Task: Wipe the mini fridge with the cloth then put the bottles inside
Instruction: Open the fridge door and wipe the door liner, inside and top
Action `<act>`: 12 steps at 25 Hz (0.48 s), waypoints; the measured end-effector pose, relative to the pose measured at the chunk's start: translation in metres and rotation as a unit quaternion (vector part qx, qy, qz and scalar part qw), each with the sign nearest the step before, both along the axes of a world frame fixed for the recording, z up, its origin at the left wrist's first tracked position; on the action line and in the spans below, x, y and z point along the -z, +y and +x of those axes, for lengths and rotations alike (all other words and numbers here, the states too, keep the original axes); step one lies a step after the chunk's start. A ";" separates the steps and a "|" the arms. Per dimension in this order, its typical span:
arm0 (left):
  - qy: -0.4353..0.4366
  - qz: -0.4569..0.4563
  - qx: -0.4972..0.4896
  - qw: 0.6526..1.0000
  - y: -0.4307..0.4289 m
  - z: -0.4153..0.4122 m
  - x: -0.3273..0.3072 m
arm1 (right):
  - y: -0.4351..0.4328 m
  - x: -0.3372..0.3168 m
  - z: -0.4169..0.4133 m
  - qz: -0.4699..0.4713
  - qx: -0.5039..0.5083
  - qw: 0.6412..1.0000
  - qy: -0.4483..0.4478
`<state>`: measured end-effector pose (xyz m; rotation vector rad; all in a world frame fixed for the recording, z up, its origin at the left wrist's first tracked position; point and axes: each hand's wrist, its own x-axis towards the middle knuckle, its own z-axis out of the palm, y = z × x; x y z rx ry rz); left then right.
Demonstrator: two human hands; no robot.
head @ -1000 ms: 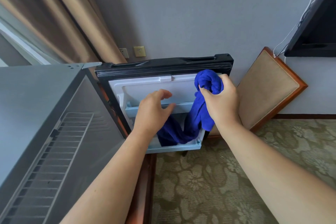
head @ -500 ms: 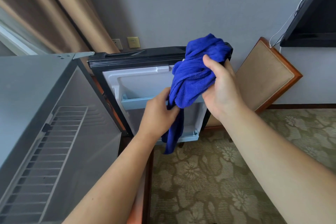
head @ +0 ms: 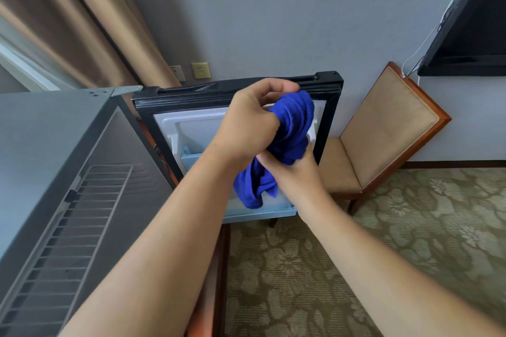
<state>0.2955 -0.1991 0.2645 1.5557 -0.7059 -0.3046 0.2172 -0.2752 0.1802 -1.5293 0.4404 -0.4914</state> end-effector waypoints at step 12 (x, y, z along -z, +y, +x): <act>-0.006 0.025 -0.060 0.998 0.023 0.026 0.031 | -0.030 -0.043 0.011 0.146 -0.005 0.989 0.006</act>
